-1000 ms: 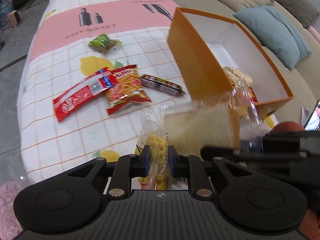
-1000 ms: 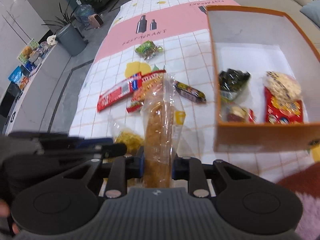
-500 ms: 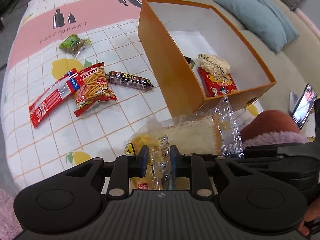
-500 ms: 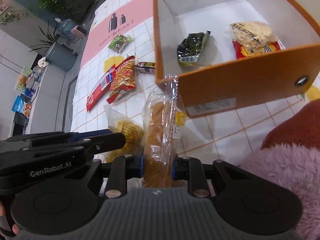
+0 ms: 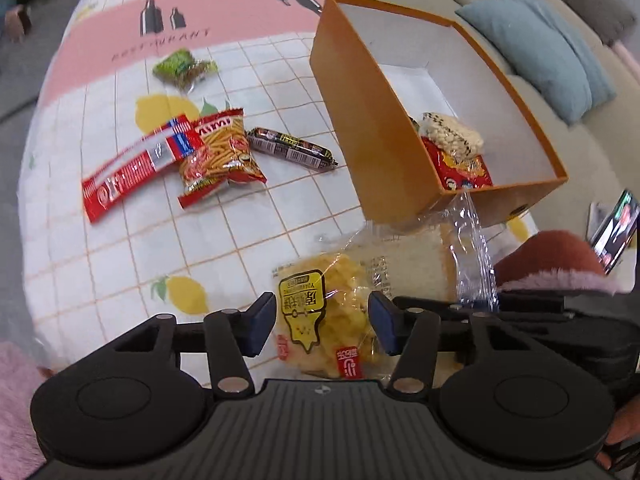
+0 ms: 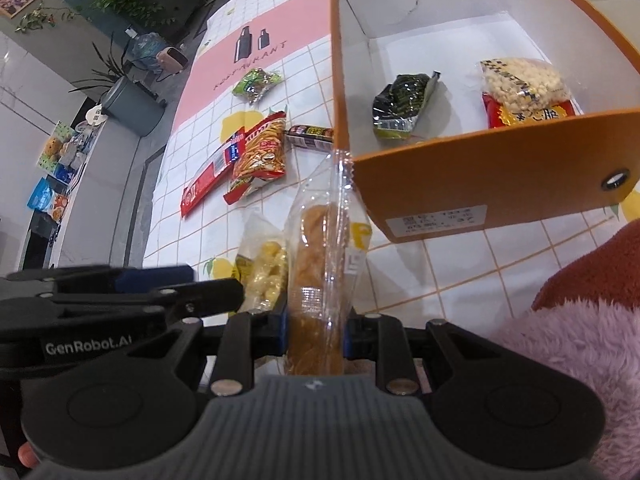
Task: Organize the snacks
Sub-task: 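Lift the held snacks with both tools and carry them toward the orange box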
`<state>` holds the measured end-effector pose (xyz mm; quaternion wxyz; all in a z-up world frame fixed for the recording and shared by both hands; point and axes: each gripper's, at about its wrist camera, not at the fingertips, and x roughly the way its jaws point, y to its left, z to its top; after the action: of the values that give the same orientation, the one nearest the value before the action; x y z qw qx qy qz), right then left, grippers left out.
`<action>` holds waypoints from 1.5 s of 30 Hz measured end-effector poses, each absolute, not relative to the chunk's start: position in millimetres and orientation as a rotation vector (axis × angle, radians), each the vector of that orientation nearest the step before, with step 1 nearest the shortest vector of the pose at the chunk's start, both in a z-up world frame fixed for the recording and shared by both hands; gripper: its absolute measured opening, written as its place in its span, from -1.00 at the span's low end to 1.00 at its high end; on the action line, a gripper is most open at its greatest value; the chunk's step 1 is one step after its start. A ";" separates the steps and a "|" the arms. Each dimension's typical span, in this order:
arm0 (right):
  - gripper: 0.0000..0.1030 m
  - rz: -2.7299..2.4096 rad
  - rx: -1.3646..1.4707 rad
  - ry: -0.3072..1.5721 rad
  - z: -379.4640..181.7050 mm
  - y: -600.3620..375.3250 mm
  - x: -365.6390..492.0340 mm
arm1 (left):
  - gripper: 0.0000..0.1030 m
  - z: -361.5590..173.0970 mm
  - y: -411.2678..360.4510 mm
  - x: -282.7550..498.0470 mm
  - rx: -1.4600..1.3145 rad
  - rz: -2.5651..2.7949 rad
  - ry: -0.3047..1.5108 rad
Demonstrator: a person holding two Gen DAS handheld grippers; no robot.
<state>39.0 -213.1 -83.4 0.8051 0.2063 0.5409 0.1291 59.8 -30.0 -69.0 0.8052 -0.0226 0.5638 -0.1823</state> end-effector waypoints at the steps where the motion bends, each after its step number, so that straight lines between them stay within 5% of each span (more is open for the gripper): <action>1: -0.59 0.279 0.446 1.159 -83.5 -213.4 38.6 | 0.22 -71.0 -27.2 61.6 -0.072 -0.389 1.217; 17: -0.59 0.427 0.236 1.138 -73.6 -152.4 39.0 | 0.29 -84.8 19.3 65.4 -0.212 -0.294 1.282; 24: -0.59 0.421 0.202 1.134 -74.3 -141.3 40.8 | 0.03 -91.7 17.6 63.6 -0.147 -0.290 1.273; 28: -0.59 0.408 0.201 1.135 -75.1 -143.6 39.7 | -0.40 -94.4 3.1 60.3 -0.015 -0.267 1.239; 45: -0.61 0.360 0.156 1.052 -46.1 -149.3 28.6 | -0.47 -39.0 -0.1 48.4 -0.019 -0.269 1.092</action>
<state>28.6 -149.3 -46.1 0.8465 0.0738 0.4988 0.1707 48.4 -0.1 -39.0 0.8459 -0.0089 0.5178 -0.1275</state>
